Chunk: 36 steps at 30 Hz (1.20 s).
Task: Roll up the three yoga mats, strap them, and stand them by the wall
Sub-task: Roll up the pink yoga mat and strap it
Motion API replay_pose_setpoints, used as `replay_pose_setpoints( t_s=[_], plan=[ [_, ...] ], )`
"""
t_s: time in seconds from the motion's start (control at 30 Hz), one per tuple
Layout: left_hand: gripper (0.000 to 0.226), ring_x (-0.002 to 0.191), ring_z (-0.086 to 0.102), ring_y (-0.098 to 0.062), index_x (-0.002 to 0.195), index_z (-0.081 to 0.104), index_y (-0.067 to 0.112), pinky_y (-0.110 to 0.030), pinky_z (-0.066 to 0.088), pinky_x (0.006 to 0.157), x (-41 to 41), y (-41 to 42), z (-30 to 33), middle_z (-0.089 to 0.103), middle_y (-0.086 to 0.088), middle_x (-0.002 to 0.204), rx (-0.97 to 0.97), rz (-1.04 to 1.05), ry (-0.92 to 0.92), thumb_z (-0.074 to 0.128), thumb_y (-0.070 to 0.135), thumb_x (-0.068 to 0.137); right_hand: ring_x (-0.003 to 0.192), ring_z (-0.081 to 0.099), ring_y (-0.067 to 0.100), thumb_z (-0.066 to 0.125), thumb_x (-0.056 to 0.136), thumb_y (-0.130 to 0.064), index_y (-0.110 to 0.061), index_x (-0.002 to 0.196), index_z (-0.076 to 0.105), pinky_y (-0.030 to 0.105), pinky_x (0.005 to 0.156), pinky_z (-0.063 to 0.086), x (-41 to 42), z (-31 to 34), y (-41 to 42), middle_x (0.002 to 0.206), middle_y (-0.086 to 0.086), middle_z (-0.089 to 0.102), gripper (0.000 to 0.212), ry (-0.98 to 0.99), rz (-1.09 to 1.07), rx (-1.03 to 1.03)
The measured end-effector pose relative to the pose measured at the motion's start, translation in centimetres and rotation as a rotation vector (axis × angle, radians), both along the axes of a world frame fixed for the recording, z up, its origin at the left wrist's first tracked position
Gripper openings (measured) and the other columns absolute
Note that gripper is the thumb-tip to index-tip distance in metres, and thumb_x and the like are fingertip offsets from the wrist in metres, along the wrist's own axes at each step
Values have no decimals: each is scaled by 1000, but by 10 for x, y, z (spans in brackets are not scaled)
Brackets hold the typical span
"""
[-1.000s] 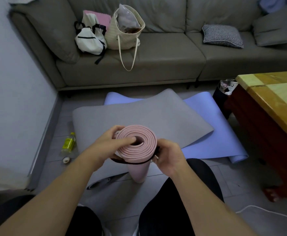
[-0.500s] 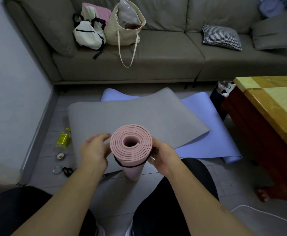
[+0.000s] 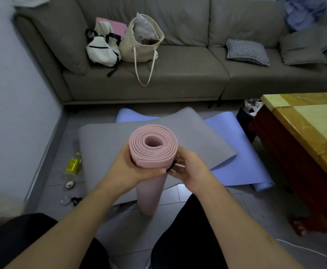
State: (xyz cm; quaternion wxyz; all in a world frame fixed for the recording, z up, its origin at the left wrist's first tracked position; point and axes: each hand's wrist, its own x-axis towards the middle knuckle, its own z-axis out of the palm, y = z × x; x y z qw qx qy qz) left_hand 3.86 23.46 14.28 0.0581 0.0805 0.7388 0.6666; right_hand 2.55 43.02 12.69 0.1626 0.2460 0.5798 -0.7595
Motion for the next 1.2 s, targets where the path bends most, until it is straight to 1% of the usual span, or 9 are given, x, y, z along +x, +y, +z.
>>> replay_pose_setpoints(
  t_s=[0.23, 0.53, 0.67, 0.73, 0.83, 0.9, 1.07, 1.13, 1.2],
  plan=[
    [72, 125, 67, -18, 135, 66, 22, -48, 50, 109, 4, -9, 82, 73, 4, 131, 48, 59, 87, 97, 21, 70, 47, 53, 19, 63, 92, -3, 0, 78, 73, 34, 52, 55, -2, 64, -10, 63, 9, 59, 18, 210, -1, 200],
    [61, 109, 73, -9, 124, 73, 27, -34, 59, 94, 48, -11, 172, 78, 9, 115, 56, 125, 140, 95, 19, 68, 56, 61, 21, 64, 102, -18, -6, 74, 64, 32, 48, 53, 36, 60, -11, 73, 9, 63, 31, 202, 96, 527],
    [63, 111, 74, -16, 124, 73, 28, -45, 58, 99, 59, -19, 197, 78, 6, 117, 130, 257, 136, 99, 34, 67, 70, 63, 29, 57, 98, 4, -2, 80, 63, 50, 75, 61, 54, 80, 9, 89, 22, 66, 20, 167, -2, 463],
    [66, 111, 74, -19, 124, 73, 28, -49, 57, 100, 62, -23, 211, 78, 4, 117, 129, 254, 126, 98, 42, 65, 86, 70, 27, 70, 88, -4, -5, 96, 71, 46, 83, 59, 65, 112, 11, 101, 18, 74, 8, 403, -40, 289],
    [60, 110, 75, -18, 125, 73, 26, -49, 59, 98, 72, -13, 220, 79, 4, 117, 63, 217, 120, 96, 39, 72, 122, 68, 16, 75, 76, -16, -17, 135, 63, 34, 100, 56, 74, 174, 5, 132, -1, 72, 60, 786, 222, 33],
    [59, 113, 74, -18, 129, 71, 25, -45, 59, 97, 77, -2, 223, 78, 4, 119, 42, 155, 136, 93, 38, 76, 127, 64, 8, 84, 77, -20, -22, 148, 49, 32, 101, 56, 74, 210, -3, 140, -6, 66, 79, 868, 374, 113],
    [57, 123, 68, -22, 139, 66, 14, -38, 59, 96, 79, -8, 235, 72, -8, 132, 345, -78, -50, 40, 52, 105, 121, 68, 8, 103, 59, -20, -25, 139, 55, 43, 105, 56, 68, 233, -7, 130, -11, 72, 93, 907, 224, 304],
    [54, 126, 66, -27, 137, 65, 5, -40, 52, 102, 72, -19, 224, 69, -15, 136, 475, 1, -123, 42, 42, 106, 121, 69, 14, 101, 62, -6, -20, 136, 62, 45, 104, 56, 70, 231, -2, 128, -6, 75, 84, 957, 195, 255],
    [43, 114, 72, -27, 129, 70, 3, -40, 54, 100, 63, -21, 208, 72, -18, 129, 307, 164, -122, 53, 33, 104, 122, 70, 17, 99, 61, -3, -17, 135, 63, 46, 104, 56, 73, 229, -1, 128, -2, 75, 83, 997, 187, 237]
  ],
)
